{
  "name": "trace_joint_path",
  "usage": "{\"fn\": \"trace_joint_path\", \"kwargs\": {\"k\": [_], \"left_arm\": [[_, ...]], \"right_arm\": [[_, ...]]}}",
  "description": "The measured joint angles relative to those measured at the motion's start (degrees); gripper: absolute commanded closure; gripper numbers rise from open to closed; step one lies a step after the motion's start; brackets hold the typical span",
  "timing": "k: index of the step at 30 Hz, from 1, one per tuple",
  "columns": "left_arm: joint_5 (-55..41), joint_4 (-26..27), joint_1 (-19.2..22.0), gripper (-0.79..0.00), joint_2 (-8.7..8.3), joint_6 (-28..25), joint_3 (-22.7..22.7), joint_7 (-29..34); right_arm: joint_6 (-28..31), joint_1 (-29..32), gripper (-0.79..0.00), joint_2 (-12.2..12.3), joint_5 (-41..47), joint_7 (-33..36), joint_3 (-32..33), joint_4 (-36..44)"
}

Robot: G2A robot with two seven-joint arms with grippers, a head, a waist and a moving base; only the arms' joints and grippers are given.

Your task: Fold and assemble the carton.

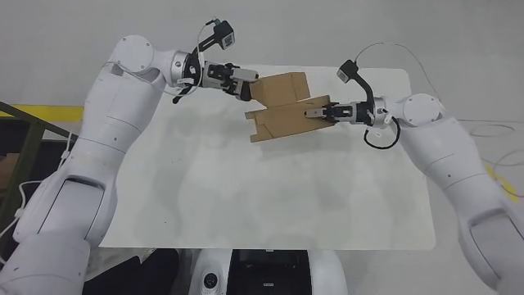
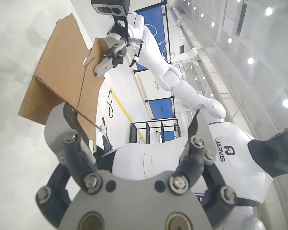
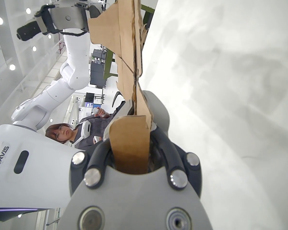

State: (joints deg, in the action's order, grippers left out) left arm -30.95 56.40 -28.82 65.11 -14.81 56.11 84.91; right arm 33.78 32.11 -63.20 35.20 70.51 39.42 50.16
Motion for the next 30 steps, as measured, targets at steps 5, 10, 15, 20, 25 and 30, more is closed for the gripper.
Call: {"fn": "trace_joint_path", "kwargs": {"k": [5, 10, 15, 20, 25, 30], "left_arm": [[0.66, -0.91, 0.34, -0.785, 0.25, 0.46, -0.59, -1.10], [1.71, -1.12, 0.54, -0.785, 0.43, 0.71, -1.18, -1.75], [2.82, -1.03, 0.70, -0.785, 0.52, 0.88, -1.53, -2.46], [3.77, -0.88, 0.58, -0.785, 0.59, 0.95, -1.89, -2.89], [5.08, -0.66, 0.41, -0.785, 0.68, 0.87, -2.40, -3.41], [5.90, -0.91, 0.38, -0.493, 0.67, 1.50, -2.45, -4.23]], "right_arm": [[0.07, -0.02, 0.000, -0.14, 0.38, -0.07, 0.05, 0.10], [0.25, 0.12, 0.000, -0.22, 0.59, -0.25, 0.20, 0.35], [0.41, 0.26, 0.000, -0.27, 0.70, -0.41, 0.41, 0.48], [0.77, 0.45, 0.000, -0.26, 0.53, -0.77, 0.70, 0.78], [0.92, 0.76, 0.000, -0.18, 0.74, -0.92, 1.19, 0.74], [0.91, 0.99, 0.000, -0.11, 0.82, -0.90, 1.65, 0.93]]}}
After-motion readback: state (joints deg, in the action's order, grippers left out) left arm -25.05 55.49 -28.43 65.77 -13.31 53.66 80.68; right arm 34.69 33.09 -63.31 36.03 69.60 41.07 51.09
